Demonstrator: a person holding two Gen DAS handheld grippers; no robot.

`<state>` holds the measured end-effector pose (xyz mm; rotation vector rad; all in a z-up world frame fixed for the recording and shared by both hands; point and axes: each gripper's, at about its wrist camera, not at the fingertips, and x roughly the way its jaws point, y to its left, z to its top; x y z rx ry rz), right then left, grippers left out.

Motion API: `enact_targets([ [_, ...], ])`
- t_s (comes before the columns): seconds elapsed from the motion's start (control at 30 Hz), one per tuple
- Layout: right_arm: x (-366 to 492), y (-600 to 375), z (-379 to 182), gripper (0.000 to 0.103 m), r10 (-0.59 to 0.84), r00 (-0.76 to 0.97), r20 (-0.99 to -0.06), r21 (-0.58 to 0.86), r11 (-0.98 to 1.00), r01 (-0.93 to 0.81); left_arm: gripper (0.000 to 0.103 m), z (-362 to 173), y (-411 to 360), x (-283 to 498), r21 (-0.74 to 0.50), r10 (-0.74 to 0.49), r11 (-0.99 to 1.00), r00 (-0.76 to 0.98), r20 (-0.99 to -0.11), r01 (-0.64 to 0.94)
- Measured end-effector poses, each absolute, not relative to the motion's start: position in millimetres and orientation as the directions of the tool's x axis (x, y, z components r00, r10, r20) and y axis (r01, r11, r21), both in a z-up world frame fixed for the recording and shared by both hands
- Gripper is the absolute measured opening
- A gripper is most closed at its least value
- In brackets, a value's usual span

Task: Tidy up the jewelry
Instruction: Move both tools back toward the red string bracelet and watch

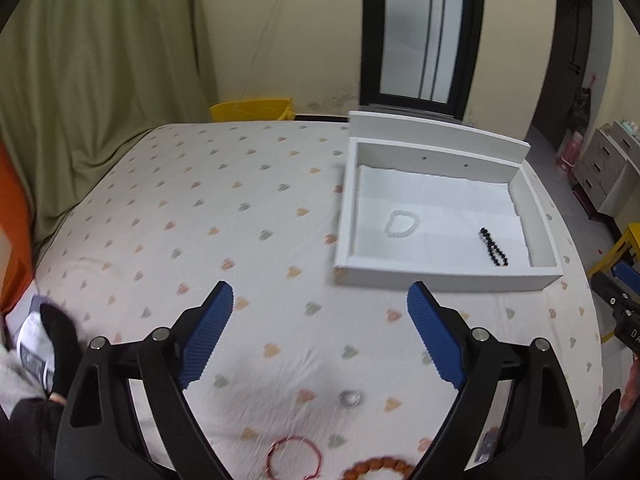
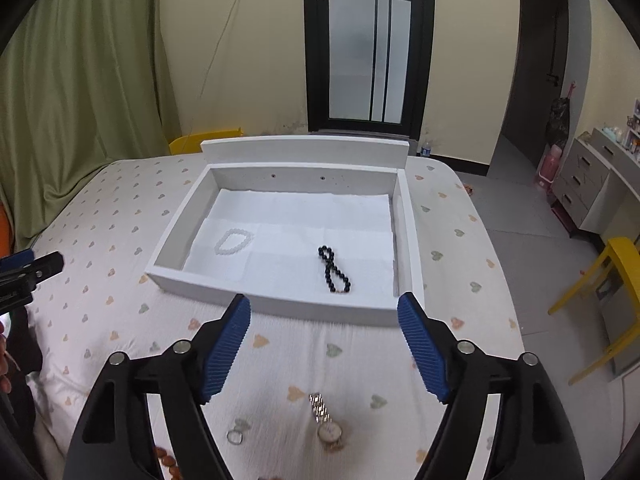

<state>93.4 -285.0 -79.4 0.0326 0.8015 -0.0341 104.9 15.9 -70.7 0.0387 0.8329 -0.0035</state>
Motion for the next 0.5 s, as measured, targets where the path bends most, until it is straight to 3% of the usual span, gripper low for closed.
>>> enact_targets([
  [0.5,52.4,-262.0,-148.3,0.080,-0.019,0.592,-0.806,-0.045,0.999,-0.030,0.087,-159.5,59.5,30.8,0.035,0.103,0.990,0.540,-0.835,-0.134],
])
